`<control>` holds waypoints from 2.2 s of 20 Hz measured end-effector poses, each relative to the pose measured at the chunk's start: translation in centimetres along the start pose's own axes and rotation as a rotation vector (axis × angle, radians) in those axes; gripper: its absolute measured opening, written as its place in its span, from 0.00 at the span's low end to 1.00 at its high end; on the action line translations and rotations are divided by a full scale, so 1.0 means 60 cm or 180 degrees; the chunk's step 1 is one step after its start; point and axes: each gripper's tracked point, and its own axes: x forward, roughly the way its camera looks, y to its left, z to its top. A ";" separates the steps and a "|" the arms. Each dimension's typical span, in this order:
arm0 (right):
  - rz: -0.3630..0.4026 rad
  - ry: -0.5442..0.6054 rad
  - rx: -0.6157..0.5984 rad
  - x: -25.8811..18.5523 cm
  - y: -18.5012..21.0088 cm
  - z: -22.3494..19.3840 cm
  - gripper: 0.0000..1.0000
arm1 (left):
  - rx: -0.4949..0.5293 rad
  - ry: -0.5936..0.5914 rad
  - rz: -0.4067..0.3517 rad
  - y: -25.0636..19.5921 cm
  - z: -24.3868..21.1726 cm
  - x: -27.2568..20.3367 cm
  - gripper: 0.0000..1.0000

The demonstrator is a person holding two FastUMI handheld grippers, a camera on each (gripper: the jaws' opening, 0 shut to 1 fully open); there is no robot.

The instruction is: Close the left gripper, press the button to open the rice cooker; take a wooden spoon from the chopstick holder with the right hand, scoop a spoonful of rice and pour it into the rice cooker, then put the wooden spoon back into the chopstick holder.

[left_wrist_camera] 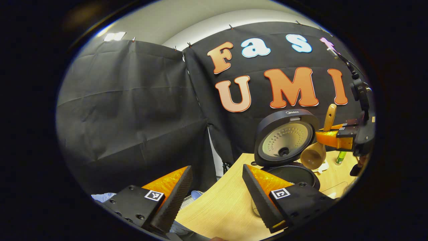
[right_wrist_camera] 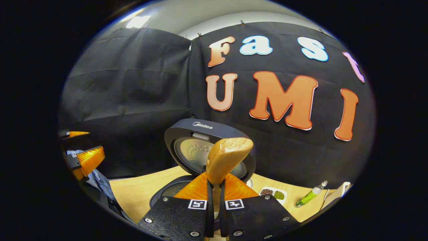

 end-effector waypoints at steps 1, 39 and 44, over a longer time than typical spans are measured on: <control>-0.0029 0.0014 0.0109 -0.013 -0.018 0.000 0.06 | 0.0006 0.0000 -0.0024 -0.007 -0.001 -0.004 1.00; -0.2265 0.1023 0.2221 -0.422 -0.418 -0.404 0.07 | 0.0296 -0.0202 -0.0926 -0.295 0.095 -0.012 1.00; -0.2316 0.1322 0.2587 -0.429 -0.401 -0.459 0.11 | 0.0306 -0.0200 -0.0897 -0.283 0.101 -0.001 1.00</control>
